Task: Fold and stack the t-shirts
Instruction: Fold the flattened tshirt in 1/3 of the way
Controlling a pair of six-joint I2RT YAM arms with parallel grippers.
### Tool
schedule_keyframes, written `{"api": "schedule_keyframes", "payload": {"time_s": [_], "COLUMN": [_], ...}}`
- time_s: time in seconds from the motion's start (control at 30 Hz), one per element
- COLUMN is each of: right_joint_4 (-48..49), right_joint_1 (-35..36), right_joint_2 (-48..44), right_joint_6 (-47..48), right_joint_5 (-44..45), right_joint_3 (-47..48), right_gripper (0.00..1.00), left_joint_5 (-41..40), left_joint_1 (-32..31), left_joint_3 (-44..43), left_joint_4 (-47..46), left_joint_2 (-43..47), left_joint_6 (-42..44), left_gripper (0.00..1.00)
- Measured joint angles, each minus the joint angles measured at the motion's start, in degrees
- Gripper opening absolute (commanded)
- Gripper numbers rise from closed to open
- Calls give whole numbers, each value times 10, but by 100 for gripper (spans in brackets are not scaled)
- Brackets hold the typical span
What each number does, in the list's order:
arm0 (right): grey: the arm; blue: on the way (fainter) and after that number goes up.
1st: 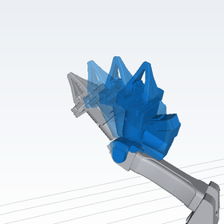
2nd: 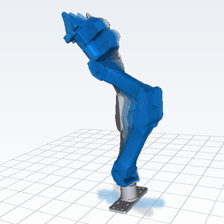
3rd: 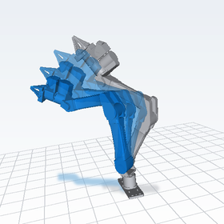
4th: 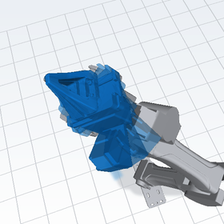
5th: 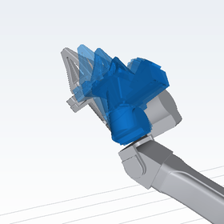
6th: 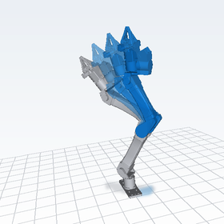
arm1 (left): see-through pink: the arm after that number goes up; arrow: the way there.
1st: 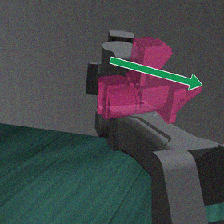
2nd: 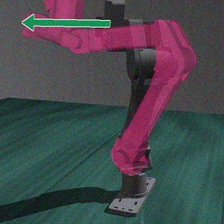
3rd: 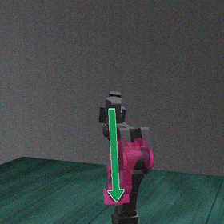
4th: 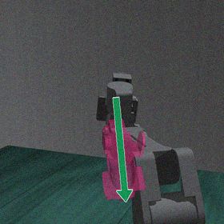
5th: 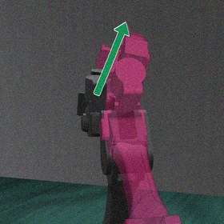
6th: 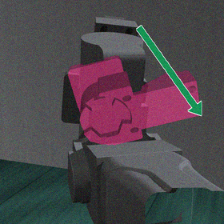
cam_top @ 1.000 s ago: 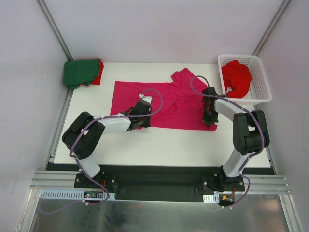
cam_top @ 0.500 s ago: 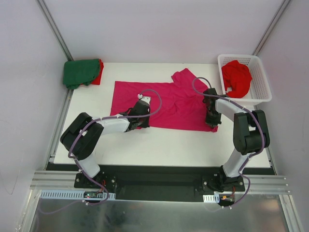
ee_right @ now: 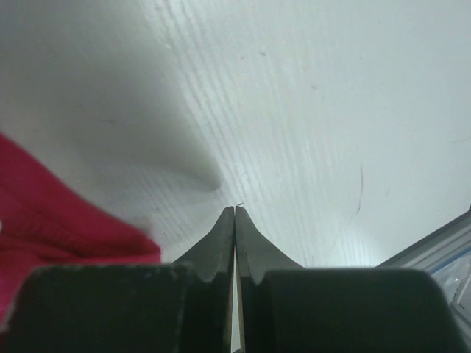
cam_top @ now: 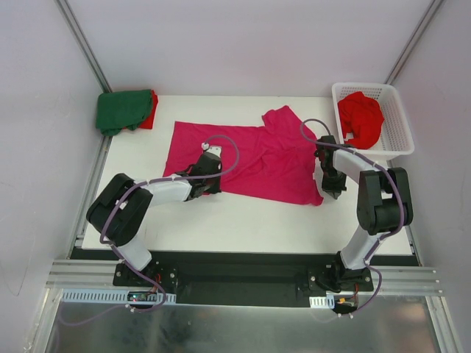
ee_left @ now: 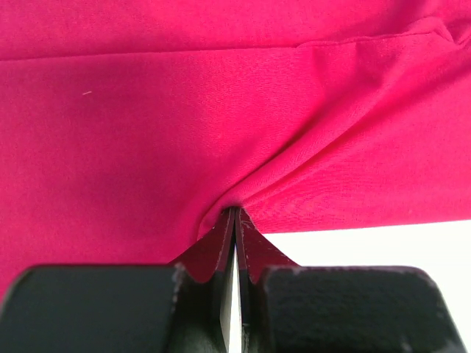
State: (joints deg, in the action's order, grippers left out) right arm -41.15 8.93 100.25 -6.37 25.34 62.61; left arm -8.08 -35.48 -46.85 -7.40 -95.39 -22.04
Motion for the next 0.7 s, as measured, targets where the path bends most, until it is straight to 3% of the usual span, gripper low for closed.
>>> {"api": "schedule_keyframes", "payload": {"time_s": [0.2, 0.4, 0.6, 0.7], "right_joint_4": [-2, 9, 29, 33], "right_joint_1": [-5, -5, 1, 29], "right_joint_2": [-11, -99, -206, -214], "right_joint_6": [-1, 0, 17, 26], "right_joint_5": [13, -12, -88, -131], "right_joint_3": [-5, -24, -24, -15], "right_gripper": [3, 6, 3, 1], "left_joint_5": [1, 23, 46, 50], "left_joint_1": [7, 5, -27, -50], "left_joint_3": [8, 8, -1, -17], "left_joint_4": [4, 27, 41, 41], "left_joint_2": [10, 36, 104, 129], "left_joint_6": [4, 3, 2, 2], "left_gripper": [0, 0, 0, 0]}}
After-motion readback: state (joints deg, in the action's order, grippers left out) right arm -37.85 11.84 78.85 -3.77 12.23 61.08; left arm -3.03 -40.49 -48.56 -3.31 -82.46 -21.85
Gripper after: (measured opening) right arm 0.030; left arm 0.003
